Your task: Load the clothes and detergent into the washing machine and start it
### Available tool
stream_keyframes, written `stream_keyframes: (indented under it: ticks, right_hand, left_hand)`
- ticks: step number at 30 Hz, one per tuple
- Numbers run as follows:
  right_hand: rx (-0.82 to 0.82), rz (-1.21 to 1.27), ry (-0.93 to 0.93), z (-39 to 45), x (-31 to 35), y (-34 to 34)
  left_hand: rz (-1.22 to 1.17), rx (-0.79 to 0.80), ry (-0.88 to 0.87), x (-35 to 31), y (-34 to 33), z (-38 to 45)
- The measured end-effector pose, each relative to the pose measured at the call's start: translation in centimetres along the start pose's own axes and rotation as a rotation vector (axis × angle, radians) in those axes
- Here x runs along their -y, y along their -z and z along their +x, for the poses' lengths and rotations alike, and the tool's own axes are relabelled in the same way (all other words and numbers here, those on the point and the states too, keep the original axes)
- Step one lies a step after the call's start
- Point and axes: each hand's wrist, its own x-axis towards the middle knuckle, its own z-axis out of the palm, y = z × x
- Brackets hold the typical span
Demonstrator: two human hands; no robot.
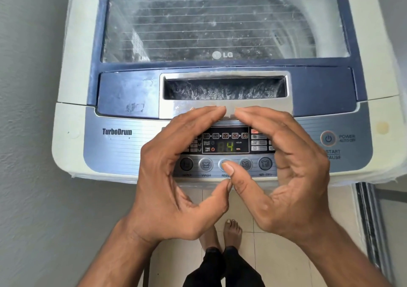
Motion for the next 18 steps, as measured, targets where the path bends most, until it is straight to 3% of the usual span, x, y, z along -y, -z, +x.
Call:
stream_keyframes:
  ticks: [18]
  right_hand:
    - [0.048, -0.010, -0.008, 0.9, 1.8, 0.8]
  left_hand:
    - [0.067, 0.001, 0.009, -2.7, 0.9, 0.6]
